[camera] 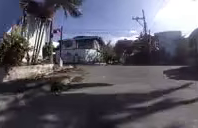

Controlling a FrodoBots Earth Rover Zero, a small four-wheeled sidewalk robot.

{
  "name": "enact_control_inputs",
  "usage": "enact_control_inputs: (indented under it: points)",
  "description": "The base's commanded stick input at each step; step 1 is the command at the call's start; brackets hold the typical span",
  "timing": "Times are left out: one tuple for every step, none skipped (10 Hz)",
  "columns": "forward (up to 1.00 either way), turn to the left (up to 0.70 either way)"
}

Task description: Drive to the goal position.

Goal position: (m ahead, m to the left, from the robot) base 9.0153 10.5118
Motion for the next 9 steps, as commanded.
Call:
enact_control_inputs:
  points:
    - [0.7, -0.03]
    - [0.7, -0.03]
    - [0.7, -0.03]
    - [0.7, -0.03]
    - [0.7, -0.03]
    - [0.7, -0.03]
    - [0.7, -0.03]
    - [0.7, -0.03]
    - [0.7, -0.03]
